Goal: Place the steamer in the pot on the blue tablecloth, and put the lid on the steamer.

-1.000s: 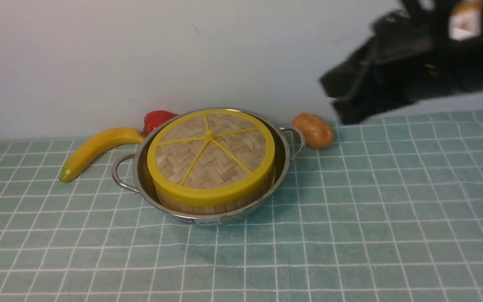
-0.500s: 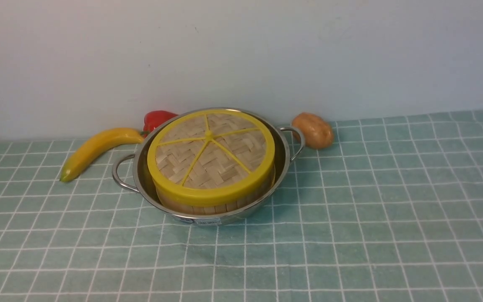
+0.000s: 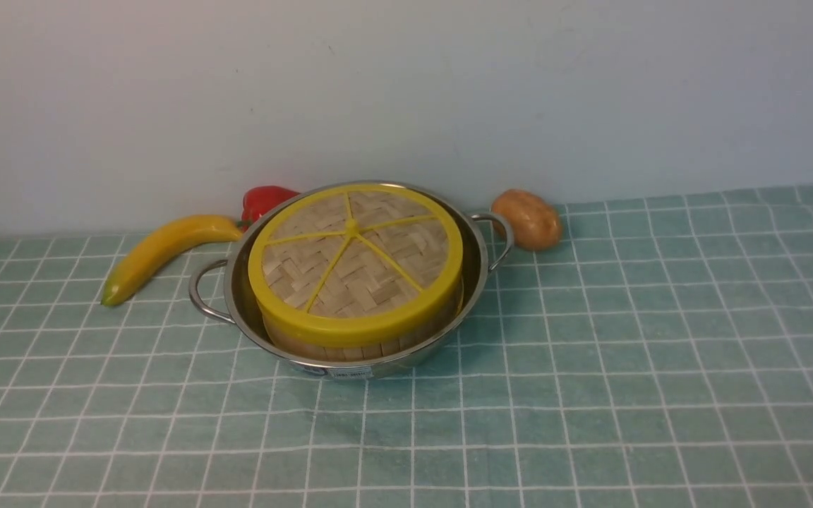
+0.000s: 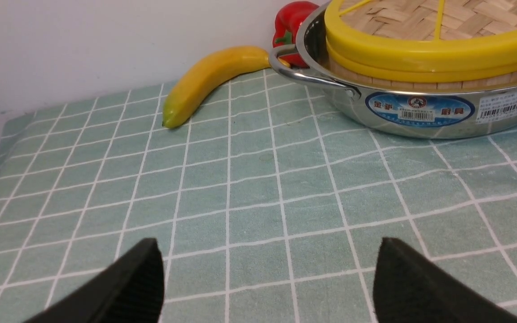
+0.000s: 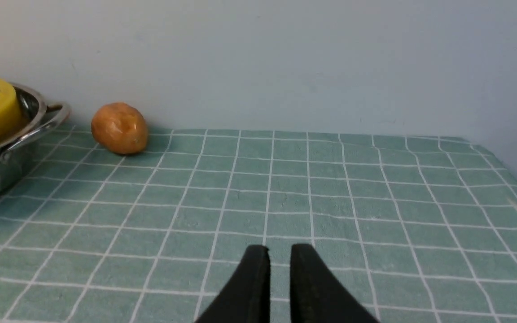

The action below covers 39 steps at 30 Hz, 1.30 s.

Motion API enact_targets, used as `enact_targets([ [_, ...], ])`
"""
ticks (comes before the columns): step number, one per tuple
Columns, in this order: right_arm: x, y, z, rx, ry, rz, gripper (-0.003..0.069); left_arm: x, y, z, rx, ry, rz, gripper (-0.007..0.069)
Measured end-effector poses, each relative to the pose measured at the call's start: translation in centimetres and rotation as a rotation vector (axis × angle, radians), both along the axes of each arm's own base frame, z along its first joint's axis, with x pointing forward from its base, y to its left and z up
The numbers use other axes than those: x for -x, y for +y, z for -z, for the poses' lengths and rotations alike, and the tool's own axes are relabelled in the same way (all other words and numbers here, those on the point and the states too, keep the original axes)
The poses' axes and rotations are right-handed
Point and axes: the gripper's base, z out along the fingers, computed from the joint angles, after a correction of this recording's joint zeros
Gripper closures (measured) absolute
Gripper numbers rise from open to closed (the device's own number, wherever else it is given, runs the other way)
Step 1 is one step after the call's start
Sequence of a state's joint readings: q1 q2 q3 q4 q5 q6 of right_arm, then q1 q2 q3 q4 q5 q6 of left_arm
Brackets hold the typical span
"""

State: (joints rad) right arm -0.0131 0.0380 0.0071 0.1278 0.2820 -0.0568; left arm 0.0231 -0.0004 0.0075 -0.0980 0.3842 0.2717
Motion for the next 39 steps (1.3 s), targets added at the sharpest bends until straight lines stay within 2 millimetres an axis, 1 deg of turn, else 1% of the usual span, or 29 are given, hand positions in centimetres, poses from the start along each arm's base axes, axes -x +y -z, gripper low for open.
enact_targets([
  [20, 0.14, 0.04, 0.27, -0.001, 0.026, -0.004, 0.0515, 0.00, 0.00, 0.00, 0.000, 0.000, 0.000, 0.0046],
  [39, 0.14, 0.04, 0.27, -0.001, 0.026, -0.004, 0.0451, 0.00, 0.00, 0.00, 0.000, 0.000, 0.000, 0.0046],
])
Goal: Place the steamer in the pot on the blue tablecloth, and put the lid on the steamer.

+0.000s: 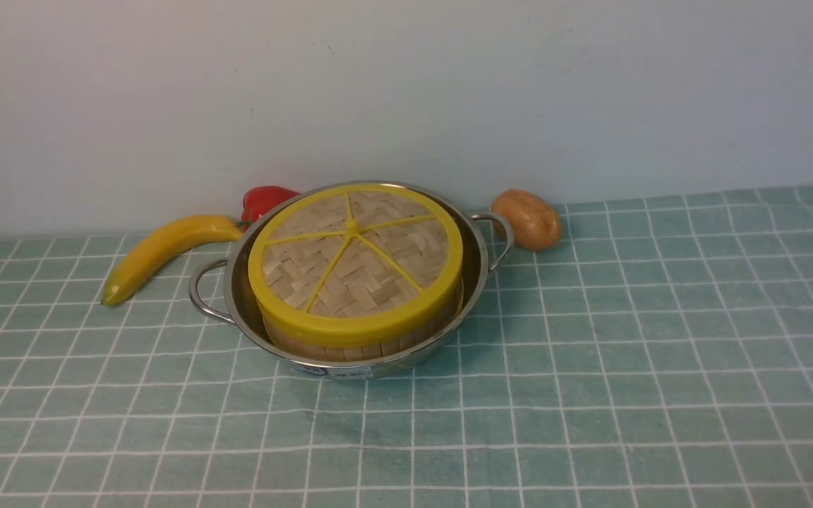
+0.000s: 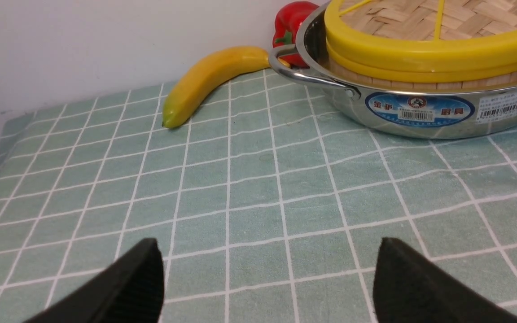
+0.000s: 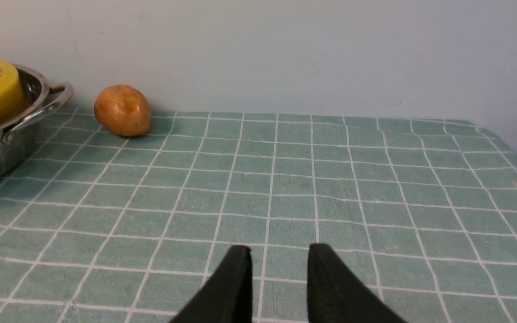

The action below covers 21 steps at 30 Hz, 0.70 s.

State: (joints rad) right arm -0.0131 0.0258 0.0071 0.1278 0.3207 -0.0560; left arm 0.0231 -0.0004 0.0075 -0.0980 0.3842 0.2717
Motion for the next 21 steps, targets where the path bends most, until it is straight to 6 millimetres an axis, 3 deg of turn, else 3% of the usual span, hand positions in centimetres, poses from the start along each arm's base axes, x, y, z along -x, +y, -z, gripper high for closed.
enact_targets([
  [21, 0.00, 0.00, 0.00, 0.000, 0.000, 0.000, 0.0419, 0.00, 0.00, 0.00, 0.000, 0.000, 0.000, 0.0046],
])
